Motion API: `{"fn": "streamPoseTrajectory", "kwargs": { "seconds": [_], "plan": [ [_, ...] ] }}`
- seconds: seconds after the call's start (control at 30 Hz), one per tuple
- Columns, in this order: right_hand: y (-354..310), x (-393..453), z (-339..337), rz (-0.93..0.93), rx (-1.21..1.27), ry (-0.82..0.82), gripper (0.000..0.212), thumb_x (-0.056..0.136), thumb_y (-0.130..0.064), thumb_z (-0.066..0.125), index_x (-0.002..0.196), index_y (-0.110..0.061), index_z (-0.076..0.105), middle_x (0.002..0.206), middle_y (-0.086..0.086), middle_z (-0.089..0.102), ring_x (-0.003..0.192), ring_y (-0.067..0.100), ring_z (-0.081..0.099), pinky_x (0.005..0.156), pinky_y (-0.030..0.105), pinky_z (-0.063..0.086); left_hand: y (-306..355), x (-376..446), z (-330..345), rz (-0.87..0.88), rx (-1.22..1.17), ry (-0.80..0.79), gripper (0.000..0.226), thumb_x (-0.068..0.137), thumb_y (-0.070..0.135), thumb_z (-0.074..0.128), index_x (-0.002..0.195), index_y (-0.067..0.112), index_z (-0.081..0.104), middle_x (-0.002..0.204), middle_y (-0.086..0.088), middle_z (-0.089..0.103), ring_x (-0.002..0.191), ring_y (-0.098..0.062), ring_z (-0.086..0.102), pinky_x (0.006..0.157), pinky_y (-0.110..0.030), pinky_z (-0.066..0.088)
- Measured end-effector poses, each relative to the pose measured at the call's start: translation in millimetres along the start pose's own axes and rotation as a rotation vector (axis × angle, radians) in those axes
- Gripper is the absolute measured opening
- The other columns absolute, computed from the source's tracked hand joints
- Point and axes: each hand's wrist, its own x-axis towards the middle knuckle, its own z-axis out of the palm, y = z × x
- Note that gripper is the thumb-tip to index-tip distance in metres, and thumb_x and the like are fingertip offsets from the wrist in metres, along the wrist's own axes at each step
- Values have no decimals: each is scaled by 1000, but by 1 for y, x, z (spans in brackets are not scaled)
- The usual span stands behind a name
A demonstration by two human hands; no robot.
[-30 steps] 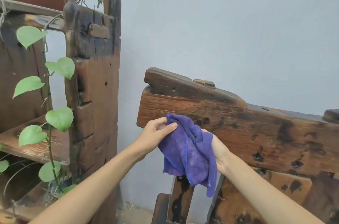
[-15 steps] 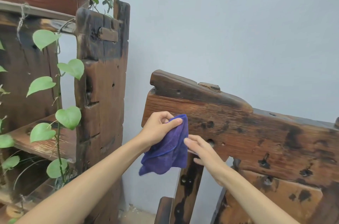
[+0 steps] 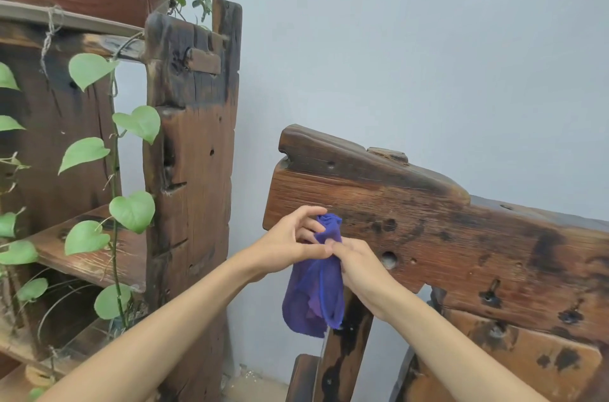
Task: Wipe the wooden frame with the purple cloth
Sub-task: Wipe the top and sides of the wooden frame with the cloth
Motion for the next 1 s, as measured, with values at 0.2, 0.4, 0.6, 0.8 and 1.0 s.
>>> {"fn": "streamPoseTrajectory", "kwargs": {
  "seconds": [0.2,0.4,0.6,0.8,1.0],
  "plan": [
    [1,11,-5,141,617,24,39,110,-26,36,132,-4,61,125,22,72,112,35,72,86,43,63,-12,7,7,98,354,61,104,72,28,90,153,36,26,123,7,46,100,-15,61,87,-15,53],
    [6,14,-21,81,861,89,45,106,-27,36,133,0,59,129,23,70,114,37,71,95,48,54,-23,12,12,6,263,262,43,75,34,88,106,24,60,88,4,71,74,-6,66,75,-31,59],
    [12,22,-37,95,811,246,41,108,-26,37,131,-1,60,131,20,69,123,37,64,113,52,43,-28,14,6,-68,-102,105,10,94,18,73,90,12,65,92,-17,72,87,-18,69,94,-46,60],
    [14,19,-81,122,656,197,27,101,-28,56,102,-13,78,111,15,77,100,30,75,92,44,52,-28,25,-25,-129,-39,355,16,101,19,51,85,20,50,72,1,54,68,-16,48,61,-28,42],
    [17,17,-116,59,136,209,41,88,6,69,122,-16,73,110,22,76,90,31,72,90,42,55,-37,32,-48,-106,-4,418,21,94,6,48,88,23,59,60,14,65,54,1,54,52,-15,41]
  ]
}}
